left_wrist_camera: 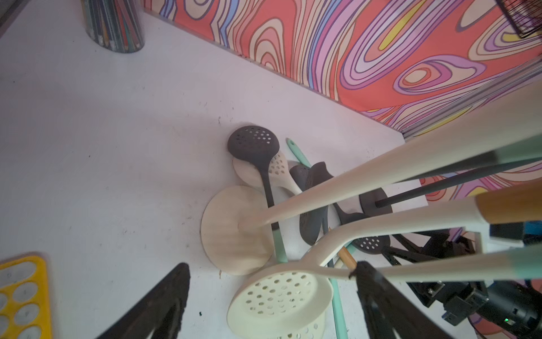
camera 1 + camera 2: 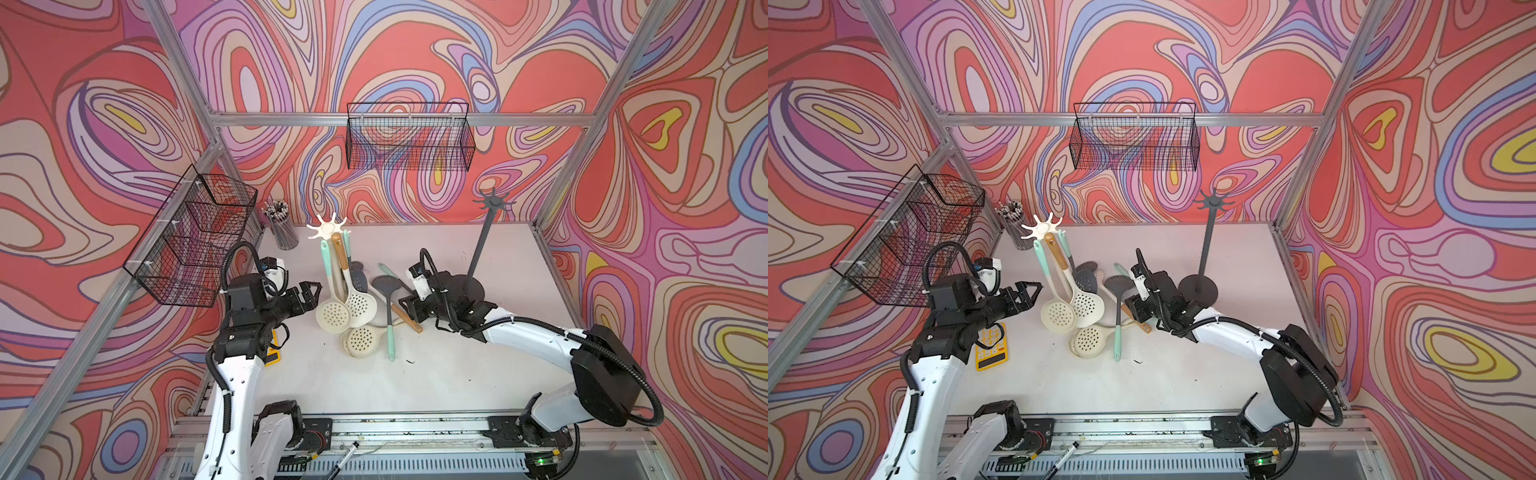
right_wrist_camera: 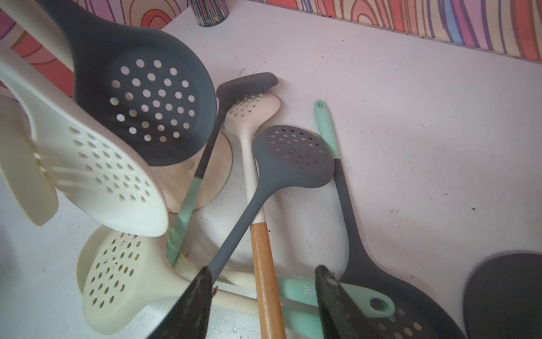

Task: Hang the skimmer on the kitchen utensil rack
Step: Adjust the rack at the center of the board.

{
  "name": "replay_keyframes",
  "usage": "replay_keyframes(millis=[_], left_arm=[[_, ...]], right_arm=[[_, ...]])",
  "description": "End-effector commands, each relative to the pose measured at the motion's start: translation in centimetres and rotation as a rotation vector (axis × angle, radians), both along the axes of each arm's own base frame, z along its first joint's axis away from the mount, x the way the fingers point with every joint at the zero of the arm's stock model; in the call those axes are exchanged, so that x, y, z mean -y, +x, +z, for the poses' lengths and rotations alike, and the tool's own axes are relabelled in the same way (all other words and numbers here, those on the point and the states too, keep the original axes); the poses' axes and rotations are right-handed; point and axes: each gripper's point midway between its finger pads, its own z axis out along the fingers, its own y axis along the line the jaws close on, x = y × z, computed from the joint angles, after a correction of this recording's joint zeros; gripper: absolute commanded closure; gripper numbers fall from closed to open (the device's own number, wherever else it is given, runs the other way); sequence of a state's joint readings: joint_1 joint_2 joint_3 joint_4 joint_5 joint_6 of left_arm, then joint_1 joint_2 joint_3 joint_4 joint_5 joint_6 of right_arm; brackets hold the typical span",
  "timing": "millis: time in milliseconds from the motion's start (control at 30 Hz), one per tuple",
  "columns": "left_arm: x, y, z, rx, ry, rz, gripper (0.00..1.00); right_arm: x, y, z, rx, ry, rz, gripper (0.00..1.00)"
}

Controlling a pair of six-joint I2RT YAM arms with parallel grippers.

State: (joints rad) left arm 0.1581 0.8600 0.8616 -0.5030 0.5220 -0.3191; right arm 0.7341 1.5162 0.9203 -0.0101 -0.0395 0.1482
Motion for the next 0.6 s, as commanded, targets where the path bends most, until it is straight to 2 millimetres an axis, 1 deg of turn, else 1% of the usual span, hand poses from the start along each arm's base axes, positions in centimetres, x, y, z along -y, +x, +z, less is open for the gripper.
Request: replay_keyframes(millis=[0, 133, 200, 267, 300, 333, 467, 567], left_arm=[[1.1, 0.8, 0.5, 0.044, -0.003, -0.099, 0.10], [1.2, 1.7, 0.8, 0.076, 0.025, -0.137, 0.14], [0.9, 2.3, 1.0, 0.108, 0.050, -0.128, 0.15], [1.0, 2.7, 1.6, 0.177, 0.084, -0.150, 0.15], [1.1, 2.7, 1.5, 0.200, 0.100, -0.168, 0.15], [1.2, 3.1, 2.1, 0.260, 0.123, -0.181, 0.14], [2.5, 3.8, 2.4, 0.384, 0.180, -0.312, 0.14], [3.4, 4.3, 3.4, 0.441, 0.175, -0.406, 0.15]], right_arm=[[-0.9, 0.5, 1.3, 0.040, 0.024, 0.040, 0.43], [-0.3, 1.7, 2.4, 0.045, 0.052, 0.015, 0.43], [0.2, 2.2, 2.9, 0.048, 0.063, 0.010, 0.43], [0.5, 2.4, 3.4, 0.054, 0.072, 0.014, 0.43], [0.7, 2.5, 3.6, 0.053, 0.078, 0.018, 0.43], [0.8, 2.5, 3.8, 0.056, 0.085, 0.025, 0.43], [1.1, 2.8, 4.9, 0.057, 0.115, 0.046, 0.42], [1.4, 3.3, 5.8, 0.073, 0.110, 0.051, 0.43]])
